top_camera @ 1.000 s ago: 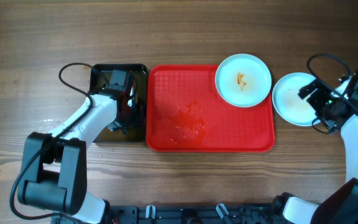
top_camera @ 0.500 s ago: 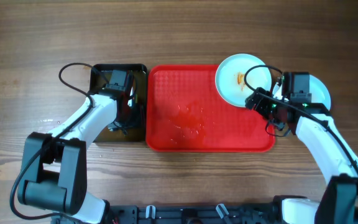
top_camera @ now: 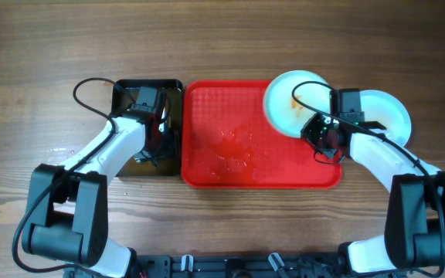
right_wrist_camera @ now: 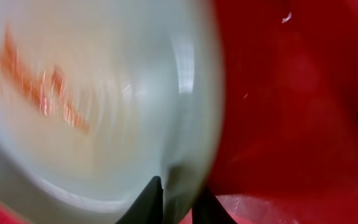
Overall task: Clean dirty plates on tray and stack at the side
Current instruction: 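Grasp the last plate with the right gripper and pull it to tray center, then hold the last plate with the right gripper while left holds sponge in water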
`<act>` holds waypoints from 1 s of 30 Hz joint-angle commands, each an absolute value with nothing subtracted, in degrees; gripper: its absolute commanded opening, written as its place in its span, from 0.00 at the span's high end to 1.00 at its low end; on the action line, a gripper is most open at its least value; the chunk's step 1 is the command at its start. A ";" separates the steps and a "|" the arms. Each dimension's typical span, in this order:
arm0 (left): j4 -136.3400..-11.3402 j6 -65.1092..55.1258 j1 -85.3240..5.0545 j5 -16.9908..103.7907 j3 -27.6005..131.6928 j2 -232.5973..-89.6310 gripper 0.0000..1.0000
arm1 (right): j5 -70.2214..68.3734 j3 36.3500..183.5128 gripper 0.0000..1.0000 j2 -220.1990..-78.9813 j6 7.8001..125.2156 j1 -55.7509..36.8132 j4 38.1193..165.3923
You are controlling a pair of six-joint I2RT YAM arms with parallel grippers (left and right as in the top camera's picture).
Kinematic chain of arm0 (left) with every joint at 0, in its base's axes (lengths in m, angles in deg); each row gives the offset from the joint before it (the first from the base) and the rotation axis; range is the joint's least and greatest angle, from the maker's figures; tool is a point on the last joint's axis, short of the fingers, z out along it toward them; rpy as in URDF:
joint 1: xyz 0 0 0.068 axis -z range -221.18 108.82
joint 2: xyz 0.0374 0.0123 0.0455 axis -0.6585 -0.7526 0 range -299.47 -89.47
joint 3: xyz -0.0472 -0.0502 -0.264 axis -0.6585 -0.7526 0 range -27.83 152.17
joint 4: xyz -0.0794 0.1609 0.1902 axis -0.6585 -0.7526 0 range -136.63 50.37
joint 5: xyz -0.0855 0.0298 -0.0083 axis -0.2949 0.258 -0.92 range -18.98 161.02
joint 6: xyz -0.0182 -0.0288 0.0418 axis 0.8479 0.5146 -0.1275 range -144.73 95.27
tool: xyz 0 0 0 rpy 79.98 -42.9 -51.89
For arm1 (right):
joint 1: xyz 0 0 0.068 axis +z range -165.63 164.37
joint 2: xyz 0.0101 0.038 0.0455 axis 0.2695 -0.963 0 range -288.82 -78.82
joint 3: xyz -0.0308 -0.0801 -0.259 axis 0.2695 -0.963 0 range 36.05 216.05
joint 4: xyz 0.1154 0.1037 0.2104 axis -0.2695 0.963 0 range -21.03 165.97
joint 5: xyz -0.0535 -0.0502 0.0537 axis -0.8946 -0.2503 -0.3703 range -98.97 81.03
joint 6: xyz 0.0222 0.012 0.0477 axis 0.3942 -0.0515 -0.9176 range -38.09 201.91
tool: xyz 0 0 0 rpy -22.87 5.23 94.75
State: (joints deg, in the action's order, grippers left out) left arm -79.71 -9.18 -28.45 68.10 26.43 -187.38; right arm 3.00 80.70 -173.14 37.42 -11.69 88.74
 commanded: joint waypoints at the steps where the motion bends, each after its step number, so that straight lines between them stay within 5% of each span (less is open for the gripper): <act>1: -79.58 -9.29 -28.61 67.79 27.15 -186.33 0.35 | 2.87 80.17 0.90 -174.67 38.44 -8.93 90.03; 11: -79.40 -9.29 -28.61 67.81 27.15 -186.33 0.31 | 2.85 80.17 0.96 -174.67 44.39 0.38 93.75; 28: -67.05 -9.31 -28.61 71.33 27.15 -189.98 0.32 | 2.85 80.17 0.96 -174.67 44.45 0.71 93.61; 30: -66.53 -9.33 -28.61 71.33 27.15 -190.39 0.51 | 2.85 80.17 0.95 -174.67 44.43 0.71 93.61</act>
